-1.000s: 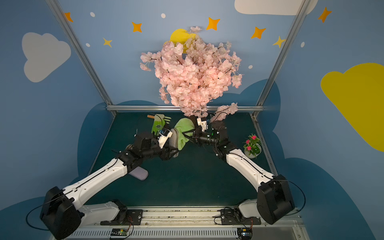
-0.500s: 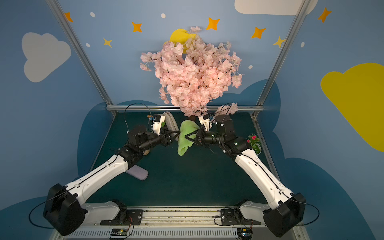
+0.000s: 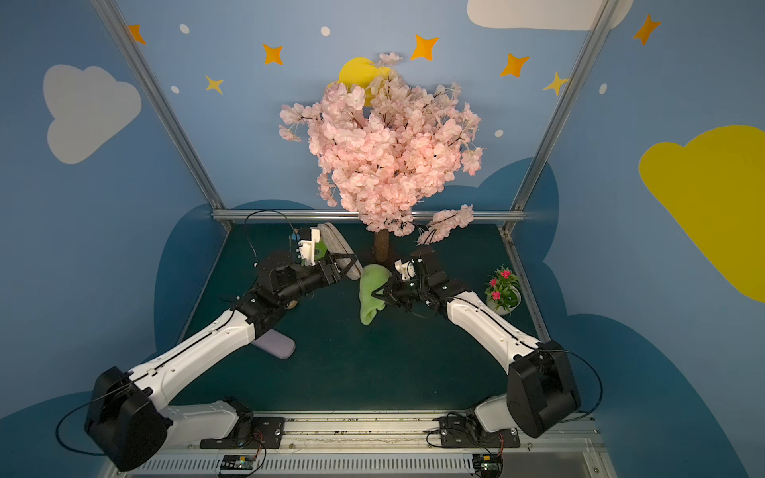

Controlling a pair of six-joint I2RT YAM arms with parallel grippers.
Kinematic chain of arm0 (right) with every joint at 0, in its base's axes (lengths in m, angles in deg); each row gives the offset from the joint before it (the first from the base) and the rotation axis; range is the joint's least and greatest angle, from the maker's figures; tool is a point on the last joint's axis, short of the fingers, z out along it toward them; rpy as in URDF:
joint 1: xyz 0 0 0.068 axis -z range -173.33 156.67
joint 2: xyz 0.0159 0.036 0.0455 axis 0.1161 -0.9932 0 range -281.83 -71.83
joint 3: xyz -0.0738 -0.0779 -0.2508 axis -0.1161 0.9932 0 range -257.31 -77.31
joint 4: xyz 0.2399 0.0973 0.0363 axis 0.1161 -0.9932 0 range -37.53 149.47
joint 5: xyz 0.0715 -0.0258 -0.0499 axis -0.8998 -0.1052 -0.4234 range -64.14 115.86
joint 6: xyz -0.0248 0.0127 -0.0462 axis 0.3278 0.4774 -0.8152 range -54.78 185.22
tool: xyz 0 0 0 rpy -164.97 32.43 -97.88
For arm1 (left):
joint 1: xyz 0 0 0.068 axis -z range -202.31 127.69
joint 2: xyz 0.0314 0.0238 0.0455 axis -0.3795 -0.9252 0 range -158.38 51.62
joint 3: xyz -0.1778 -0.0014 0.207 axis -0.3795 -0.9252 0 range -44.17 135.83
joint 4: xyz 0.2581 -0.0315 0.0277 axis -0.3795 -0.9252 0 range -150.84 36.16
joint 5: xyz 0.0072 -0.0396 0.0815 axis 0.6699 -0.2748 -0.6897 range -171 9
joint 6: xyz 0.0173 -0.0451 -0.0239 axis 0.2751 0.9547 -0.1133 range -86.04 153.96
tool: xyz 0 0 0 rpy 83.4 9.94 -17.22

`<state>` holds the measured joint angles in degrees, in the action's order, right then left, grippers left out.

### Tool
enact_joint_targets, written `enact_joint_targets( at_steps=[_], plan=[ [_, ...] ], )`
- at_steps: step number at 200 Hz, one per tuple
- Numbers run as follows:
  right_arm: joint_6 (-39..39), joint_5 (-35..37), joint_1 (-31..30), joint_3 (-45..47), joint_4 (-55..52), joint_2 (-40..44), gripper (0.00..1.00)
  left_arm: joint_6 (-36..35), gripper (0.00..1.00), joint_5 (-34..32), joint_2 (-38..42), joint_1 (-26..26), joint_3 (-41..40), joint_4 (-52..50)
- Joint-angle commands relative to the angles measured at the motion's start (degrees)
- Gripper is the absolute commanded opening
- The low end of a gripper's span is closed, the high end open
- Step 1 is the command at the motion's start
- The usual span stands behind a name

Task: Wipe the eyeglass case
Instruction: Wipe the dirt from the eyeglass case.

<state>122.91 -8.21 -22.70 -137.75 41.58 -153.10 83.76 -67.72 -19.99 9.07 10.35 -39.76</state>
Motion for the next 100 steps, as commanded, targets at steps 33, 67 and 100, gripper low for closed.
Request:
enact_joint_targets(
  at_steps=[33, 67, 100],
  plan=[
    [-3.72, -0.46, -1.66, -6.27, -5.86, -0.30, 0.00, 3.45, 0.03, -0.40, 0.12, 0.69, 1.61, 2.39],
    [11.48, -8.94, -6.70, -4.16, 18.10, -3.05, 0.00, -1.27, 0.03, 1.40, -2.01, 1.05, 0.86, 3.10],
    [20.74, -13.35, -4.05, -3.90, 31.56, -0.52, 0.00, -6.19, 0.03, 3.11, -2.78, 0.89, -0.63, 1.75]
  ],
)
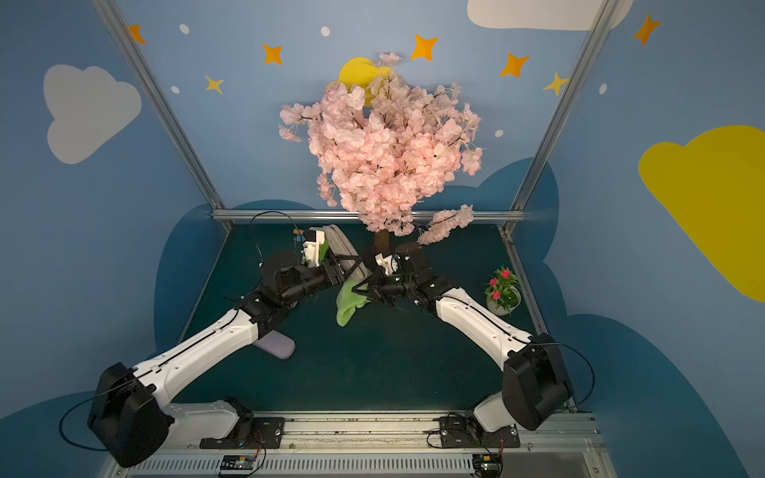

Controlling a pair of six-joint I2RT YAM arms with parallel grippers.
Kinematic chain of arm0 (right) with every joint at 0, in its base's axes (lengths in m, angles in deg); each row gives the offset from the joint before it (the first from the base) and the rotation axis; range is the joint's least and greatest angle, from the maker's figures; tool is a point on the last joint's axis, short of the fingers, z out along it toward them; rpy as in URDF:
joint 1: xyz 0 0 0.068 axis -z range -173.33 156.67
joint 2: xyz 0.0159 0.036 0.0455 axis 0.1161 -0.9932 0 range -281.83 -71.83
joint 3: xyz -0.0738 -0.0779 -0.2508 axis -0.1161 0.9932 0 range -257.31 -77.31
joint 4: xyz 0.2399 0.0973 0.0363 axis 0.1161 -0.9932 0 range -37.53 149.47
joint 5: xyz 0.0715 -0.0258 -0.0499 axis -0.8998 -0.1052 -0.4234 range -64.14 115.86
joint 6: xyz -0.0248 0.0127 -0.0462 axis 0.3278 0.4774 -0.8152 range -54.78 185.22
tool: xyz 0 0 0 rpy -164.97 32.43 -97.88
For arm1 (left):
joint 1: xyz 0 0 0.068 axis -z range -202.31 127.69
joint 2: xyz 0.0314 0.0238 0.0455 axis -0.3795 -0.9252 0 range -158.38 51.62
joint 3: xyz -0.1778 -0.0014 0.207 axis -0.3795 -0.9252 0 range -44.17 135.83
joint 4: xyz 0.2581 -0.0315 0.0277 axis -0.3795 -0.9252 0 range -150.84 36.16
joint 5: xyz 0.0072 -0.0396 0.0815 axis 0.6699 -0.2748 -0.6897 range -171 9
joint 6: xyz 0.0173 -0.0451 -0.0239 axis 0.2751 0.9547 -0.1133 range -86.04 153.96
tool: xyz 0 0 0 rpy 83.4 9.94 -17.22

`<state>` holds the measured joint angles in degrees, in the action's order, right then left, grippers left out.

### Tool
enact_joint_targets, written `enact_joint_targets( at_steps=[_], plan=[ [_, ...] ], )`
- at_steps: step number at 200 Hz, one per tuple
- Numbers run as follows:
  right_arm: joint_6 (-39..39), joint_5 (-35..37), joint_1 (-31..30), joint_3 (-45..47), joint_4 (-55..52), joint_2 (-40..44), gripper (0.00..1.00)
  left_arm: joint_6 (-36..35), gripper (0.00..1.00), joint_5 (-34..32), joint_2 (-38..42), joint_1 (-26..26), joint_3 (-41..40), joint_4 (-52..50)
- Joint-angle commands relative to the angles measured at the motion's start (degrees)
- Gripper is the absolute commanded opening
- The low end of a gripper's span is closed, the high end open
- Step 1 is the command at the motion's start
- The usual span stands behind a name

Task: Wipe the eyeglass case
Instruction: Wipe the dirt from the eyeglass case, then place the eyeglass case at the center of the board.

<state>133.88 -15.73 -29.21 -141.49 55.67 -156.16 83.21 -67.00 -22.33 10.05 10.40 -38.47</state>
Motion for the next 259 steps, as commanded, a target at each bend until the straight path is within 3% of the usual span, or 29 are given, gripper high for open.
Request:
enact_joint_targets(
  at_steps=[1, 20, 40, 82, 99, 112, 130, 144, 162, 182, 219, 259],
  plan=[
    [10.15, -5.90, 2.60, -0.11, 17.83, 2.61, 0.00, -5.92, 0.03, 2.41, -0.46, -0.10, -0.68, 0.14],
    [14.39, -8.59, 6.47, 0.22, 23.43, 4.82, 0.00, -11.13, 0.03, 3.63, -0.58, -0.74, -1.02, -4.82],
    [13.30, -9.91, 10.87, 0.20, 23.10, 8.20, 0.00, -16.62, 0.03, 3.86, -0.12, -2.37, -1.04, -12.04],
    [9.31, -12.26, 19.84, 3.52, 18.89, 13.20, 0.00, -30.37, 0.03, -3.76, 0.45, -5.91, 0.35, -29.09],
    [4.00, -12.86, 23.09, 5.73, 11.96, 15.32, 0.00, -36.22, 0.03, -5.45, -0.69, -6.59, 1.56, -35.24],
    [-4.21, -11.85, 24.63, 6.26, 2.73, 16.95, 0.00, -40.07, 0.03, -5.96, -1.66, -6.77, 2.15, -38.73],
    [-17.84, -7.58, 25.22, 4.64, -14.16, 18.10, 0.00, -44.42, 0.04, -7.11, -3.23, -6.71, 2.94, -42.36],
    [-28.33, -0.14, 24.36, 2.22, -26.98, 17.98, 0.00, -47.23, 0.04, -8.42, -5.10, -6.61, 3.78, -43.86],
    [-36.11, 9.36, 23.38, 0.82, -37.79, 16.75, 0.00, -51.35, 0.05, -11.20, -10.15, -4.87, 7.26, -46.81],
    [-39.48, 14.21, 22.50, 1.70, -41.10, 16.06, 0.00, -54.08, 0.05, -13.53, -17.13, -2.78, 12.12, -50.58],
    [-42.86, 16.62, 19.55, 2.75, -42.30, 12.28, 0.00, -57.11, 0.05, -14.09, -28.37, -1.76, 17.88, -55.62],
    [-46.69, 25.68, 19.52, 1.25, -46.87, 8.34, 0.00, -62.92, 0.06, -16.73, -32.24, 1.86, 19.13, -57.56]
  ],
)
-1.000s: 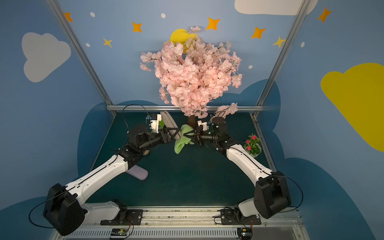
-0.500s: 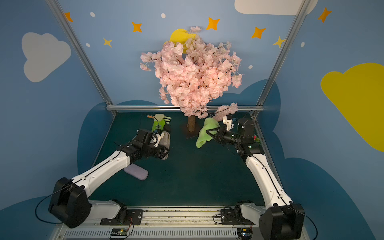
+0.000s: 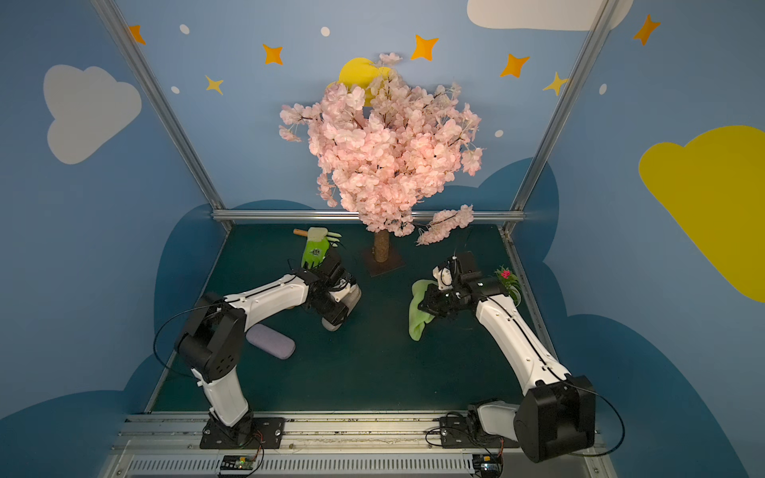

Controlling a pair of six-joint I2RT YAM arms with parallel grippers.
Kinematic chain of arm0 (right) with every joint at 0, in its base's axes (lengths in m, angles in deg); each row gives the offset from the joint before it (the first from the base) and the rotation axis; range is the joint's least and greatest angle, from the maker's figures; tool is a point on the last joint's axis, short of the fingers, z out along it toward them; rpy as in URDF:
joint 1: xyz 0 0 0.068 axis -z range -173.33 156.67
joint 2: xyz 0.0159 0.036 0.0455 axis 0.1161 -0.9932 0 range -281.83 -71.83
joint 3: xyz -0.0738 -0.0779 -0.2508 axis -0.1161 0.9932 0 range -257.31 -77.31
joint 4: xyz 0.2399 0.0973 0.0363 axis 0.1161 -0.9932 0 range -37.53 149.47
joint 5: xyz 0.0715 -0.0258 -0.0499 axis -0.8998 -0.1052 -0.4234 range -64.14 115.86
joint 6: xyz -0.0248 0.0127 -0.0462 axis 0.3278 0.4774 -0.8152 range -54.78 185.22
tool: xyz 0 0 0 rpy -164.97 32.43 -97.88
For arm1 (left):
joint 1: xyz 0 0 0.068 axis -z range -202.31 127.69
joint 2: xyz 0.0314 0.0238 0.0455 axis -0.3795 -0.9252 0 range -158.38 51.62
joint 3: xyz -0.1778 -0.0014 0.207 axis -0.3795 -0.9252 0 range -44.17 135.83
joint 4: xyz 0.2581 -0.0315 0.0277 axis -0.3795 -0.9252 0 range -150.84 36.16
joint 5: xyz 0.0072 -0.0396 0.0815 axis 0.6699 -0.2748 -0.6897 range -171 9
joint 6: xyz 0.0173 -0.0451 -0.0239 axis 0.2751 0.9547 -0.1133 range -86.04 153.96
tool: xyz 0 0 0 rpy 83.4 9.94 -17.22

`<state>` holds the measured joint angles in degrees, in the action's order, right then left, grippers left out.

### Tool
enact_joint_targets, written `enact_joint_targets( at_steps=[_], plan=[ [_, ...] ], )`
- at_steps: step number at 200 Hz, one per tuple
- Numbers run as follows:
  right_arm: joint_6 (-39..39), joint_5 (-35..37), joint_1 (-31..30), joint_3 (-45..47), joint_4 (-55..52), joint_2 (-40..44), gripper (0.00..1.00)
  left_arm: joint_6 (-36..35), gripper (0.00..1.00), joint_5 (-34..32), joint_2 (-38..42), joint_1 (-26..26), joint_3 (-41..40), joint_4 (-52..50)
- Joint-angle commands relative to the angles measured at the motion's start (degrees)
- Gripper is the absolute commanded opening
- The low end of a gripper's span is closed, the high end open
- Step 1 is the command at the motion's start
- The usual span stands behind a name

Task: Wipe the eyeglass case
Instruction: Place the eyeglass case at the center of the board.

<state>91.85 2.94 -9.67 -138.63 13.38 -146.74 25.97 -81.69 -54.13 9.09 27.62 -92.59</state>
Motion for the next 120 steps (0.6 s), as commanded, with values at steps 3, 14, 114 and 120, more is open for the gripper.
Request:
enact_joint_targets(
  at_steps=[3, 14, 114, 120],
  plan=[
    [-4.88, 7.46, -0.03, -1.69, -4.61, -1.51, 0.00, -6.28, 0.06, -2.33, -0.84, 3.37, 2.19, -3.45],
    [-5.21, 8.72, -0.10, -2.21, -5.43, -3.62, 0.00, -7.92, 0.06, -3.02, -2.21, 5.08, 3.57, -3.19],
    [-4.39, 13.42, -2.77, -2.10, -2.33, -18.17, 0.37, -10.20, 0.62, -6.25, -6.93, 9.12, 7.75, -6.66],
    [-4.69, 12.65, -2.88, -2.22, -2.30, -18.69, 0.44, -10.25, 0.66, -6.46, -6.32, 9.12, 7.68, -6.61]
  ],
)
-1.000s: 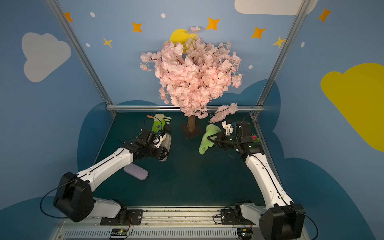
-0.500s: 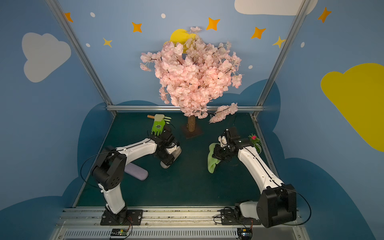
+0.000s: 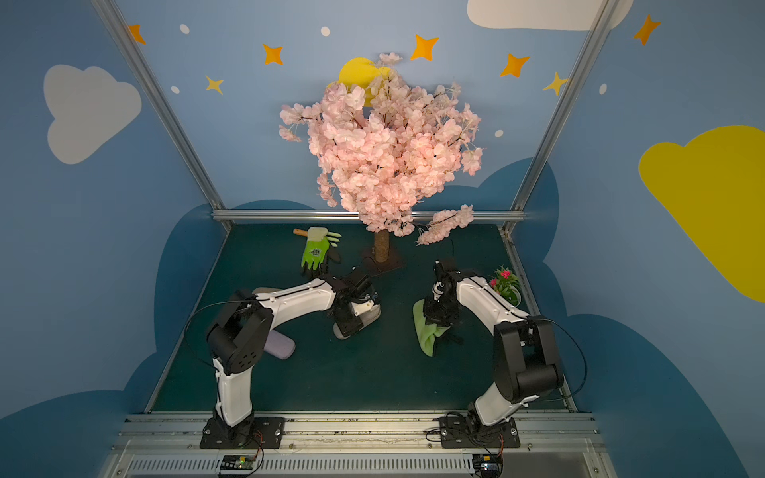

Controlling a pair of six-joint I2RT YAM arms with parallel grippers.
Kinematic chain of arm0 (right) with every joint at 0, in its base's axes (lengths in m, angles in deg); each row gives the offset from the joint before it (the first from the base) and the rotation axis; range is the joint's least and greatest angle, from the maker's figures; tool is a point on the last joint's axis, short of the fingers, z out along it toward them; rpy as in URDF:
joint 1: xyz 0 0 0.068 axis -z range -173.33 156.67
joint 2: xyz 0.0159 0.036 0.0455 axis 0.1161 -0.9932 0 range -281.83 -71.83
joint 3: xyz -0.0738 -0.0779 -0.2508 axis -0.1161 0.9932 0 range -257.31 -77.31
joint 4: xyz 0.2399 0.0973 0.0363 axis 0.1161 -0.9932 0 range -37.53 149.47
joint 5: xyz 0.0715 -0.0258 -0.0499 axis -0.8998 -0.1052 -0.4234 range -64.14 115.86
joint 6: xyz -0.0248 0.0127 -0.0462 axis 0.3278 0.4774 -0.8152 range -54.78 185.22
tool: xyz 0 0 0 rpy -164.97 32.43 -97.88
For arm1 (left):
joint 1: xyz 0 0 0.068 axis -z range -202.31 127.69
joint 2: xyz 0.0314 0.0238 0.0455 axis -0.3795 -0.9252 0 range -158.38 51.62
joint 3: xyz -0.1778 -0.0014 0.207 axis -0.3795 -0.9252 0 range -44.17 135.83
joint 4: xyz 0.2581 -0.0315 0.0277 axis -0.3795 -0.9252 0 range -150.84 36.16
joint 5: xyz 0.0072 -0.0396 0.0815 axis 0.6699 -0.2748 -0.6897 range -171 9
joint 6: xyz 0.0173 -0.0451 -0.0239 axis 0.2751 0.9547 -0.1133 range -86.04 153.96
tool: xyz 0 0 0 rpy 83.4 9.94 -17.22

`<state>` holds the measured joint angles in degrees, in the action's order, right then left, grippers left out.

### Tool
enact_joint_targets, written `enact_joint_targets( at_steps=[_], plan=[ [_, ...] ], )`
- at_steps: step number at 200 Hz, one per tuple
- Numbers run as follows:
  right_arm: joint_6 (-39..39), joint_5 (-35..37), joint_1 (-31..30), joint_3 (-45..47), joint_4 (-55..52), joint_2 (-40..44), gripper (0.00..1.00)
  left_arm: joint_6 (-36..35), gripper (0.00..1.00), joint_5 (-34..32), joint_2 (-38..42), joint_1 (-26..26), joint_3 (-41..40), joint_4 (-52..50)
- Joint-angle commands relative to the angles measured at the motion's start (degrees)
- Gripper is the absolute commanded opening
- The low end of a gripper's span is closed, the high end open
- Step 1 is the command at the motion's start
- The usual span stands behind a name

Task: Wipe the eyeglass case
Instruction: Place the eyeglass case at the center of the board, then place the cleaning item at the center of the board.

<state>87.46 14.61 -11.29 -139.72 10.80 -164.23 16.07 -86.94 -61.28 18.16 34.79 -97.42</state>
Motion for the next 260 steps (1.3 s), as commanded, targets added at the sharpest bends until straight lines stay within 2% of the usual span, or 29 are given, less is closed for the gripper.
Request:
enact_joint_targets(
  at_steps=[1, 16, 37, 72, 107, 129, 148, 164, 184, 201, 232, 260],
  plan=[
    [-0.37, 0.84, -1.23, -1.18, 0.30, -1.25, 0.45, -0.37, 0.66, -1.29, 0.92, 0.05, 0.50, -1.78],
    [-0.77, -0.84, -1.28, -1.44, 0.41, -2.14, 0.60, -0.48, 0.72, -2.28, 2.40, 0.05, 0.16, -1.53],
    [-1.06, 0.22, -1.57, -2.69, -1.27, -2.20, 0.72, -0.56, 0.82, -2.72, 4.29, -0.04, -0.16, -1.43],
    [-2.40, 5.82, -1.99, -5.88, -5.92, 1.45, 0.83, -0.83, 0.84, -3.17, 7.97, -0.04, 0.19, -1.43],
    [-2.73, 5.54, -2.08, -9.31, -10.16, 5.96, 0.83, 1.66, 0.84, -0.31, 13.47, -0.04, 1.62, -0.86],
    [-2.72, 8.13, -2.48, -11.28, -12.31, 7.25, 0.83, 5.58, 0.83, 3.00, 17.69, -0.02, 1.47, 2.88],
    [-1.98, 6.78, -2.79, -13.62, -13.78, 7.09, 0.82, 12.75, 0.81, 12.46, 20.73, 0.51, 0.12, 9.31],
    [-1.12, 1.74, -2.36, -13.99, -12.50, 7.60, 0.81, 17.39, 0.81, 18.57, 23.27, 1.51, -3.11, 17.18],
    [0.28, -2.75, -2.26, -14.24, -11.59, 8.20, 0.78, 21.57, 0.83, 25.84, 25.43, 2.39, -10.60, 32.81],
    [1.22, -4.73, -1.87, -13.97, -10.96, 8.90, 0.76, 22.00, 0.83, 29.74, 24.27, 3.61, -13.89, 42.37],
    [1.40, -4.64, -0.82, -13.22, -11.23, 10.96, 0.73, 20.19, 0.81, 29.31, 19.26, 4.26, -11.99, 45.90],
    [1.84, -7.21, 0.44, -11.86, -10.68, 11.24, 0.73, 23.18, 0.70, 37.05, 11.28, 4.78, -5.68, 45.24]
  ],
)
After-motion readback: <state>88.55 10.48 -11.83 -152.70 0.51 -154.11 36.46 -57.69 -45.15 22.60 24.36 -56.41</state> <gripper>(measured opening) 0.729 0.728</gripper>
